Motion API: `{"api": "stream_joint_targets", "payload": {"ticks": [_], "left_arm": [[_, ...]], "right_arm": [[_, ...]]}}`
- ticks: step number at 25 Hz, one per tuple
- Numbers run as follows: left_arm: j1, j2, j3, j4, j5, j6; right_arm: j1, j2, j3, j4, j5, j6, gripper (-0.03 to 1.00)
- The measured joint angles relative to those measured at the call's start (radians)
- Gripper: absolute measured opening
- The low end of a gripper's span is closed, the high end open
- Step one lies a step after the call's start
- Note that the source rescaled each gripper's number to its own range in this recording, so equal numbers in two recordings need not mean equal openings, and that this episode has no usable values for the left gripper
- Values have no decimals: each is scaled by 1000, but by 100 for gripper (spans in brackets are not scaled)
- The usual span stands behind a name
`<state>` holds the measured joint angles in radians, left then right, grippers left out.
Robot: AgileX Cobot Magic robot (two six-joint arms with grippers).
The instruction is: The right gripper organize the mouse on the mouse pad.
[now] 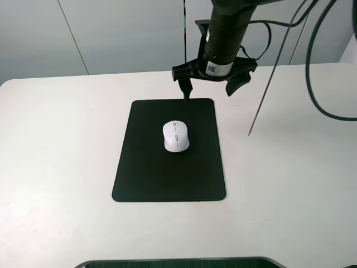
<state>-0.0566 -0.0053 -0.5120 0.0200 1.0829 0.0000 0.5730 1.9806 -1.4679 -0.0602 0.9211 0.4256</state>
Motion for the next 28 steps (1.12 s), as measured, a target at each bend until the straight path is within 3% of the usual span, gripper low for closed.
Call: {"api": "stream_joint_targets", "payload": {"ticks": [19, 28], "left_arm": [[0, 0, 0, 0, 0, 0], [0, 0, 0, 0, 0, 0]], "right_arm": [[-434, -518, 487, -19, -37, -109, 100], [-464, -895, 651, -28, 2, -197, 100]]}}
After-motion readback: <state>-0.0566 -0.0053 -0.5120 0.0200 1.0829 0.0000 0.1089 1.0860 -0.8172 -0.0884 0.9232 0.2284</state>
